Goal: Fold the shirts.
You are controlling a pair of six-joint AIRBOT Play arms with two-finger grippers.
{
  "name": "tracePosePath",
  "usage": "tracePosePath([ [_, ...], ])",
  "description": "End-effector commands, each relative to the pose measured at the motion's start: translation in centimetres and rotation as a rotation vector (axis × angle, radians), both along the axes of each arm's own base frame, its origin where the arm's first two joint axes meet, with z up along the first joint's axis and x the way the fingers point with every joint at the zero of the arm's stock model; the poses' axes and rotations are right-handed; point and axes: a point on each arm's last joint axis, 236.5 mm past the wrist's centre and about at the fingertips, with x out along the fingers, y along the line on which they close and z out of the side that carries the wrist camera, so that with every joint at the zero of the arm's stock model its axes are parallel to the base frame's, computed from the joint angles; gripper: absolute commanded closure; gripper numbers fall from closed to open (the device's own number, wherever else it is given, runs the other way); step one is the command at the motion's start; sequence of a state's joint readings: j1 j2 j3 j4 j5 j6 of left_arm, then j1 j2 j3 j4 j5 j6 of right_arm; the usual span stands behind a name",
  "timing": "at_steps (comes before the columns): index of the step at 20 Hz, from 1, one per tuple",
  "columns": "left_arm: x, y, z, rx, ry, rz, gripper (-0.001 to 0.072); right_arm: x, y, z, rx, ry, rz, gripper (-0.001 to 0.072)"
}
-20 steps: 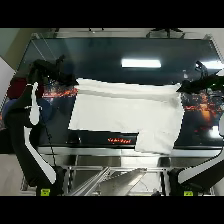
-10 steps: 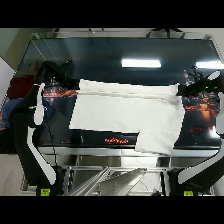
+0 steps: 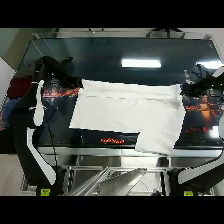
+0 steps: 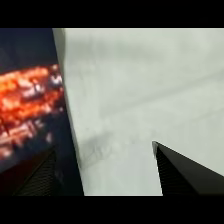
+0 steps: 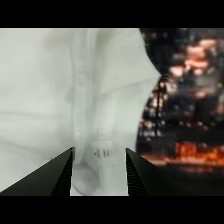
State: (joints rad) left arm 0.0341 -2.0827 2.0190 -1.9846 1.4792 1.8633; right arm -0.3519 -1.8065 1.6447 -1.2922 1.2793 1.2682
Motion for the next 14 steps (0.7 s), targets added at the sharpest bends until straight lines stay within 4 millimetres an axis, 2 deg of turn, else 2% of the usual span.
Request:
tracePosePath([
  [1, -5.8, 1.4, -0.1, -0.011, 0.193, 0.002, 0.0052, -4.7, -1.9, 1.9, -0.008, 0.095, -0.083, 0.0338],
  [3, -10.5, 2.4, -1.9, -0.027, 0.300, 0.010, 0.0052, -9.1, -2.5, 1.6, 0.030, 0.171, -0.132, 0.0339],
  [5, -13.9, 3.4, -3.7, -0.039, 0.353, 0.050, 0.0052, -13.4, -3.0, 1.1, 0.062, 0.223, -0.206, 0.0338],
  [7, -17.2, 3.8, -4.6, -0.053, 0.412, 0.069, 0.0052, -17.6, -3.0, 0.7, 0.094, 0.264, -0.271, 0.0338],
  [9, -19.5, 3.1, -5.0, -0.074, 0.453, 0.062, 0.0052, -20.0, -1.9, 0.4, 0.168, 0.245, -0.363, 0.0339],
  [10, -20.2, 2.1, -5.1, -0.101, 0.461, 0.053, 0.0053, -20.8, -1.1, 0.1, 0.213, 0.227, -0.406, 0.0339],
  [11, -20.8, 0.6, -4.9, -0.151, 0.471, 0.057, 0.0102, -21.8, -0.1, -0.5, 0.252, 0.231, -0.443, 0.0338],
  [13, -21.9, -1.8, -5.0, -0.211, 0.485, 0.019, 0.0356, -24.6, 2.3, -2.4, 0.309, 0.311, -0.484, 0.0334],
  [14, -22.2, -2.3, -5.2, -0.202, 0.487, 0.003, 0.0526, -25.3, 3.5, -3.3, 0.341, 0.334, -0.497, 0.0290],
])
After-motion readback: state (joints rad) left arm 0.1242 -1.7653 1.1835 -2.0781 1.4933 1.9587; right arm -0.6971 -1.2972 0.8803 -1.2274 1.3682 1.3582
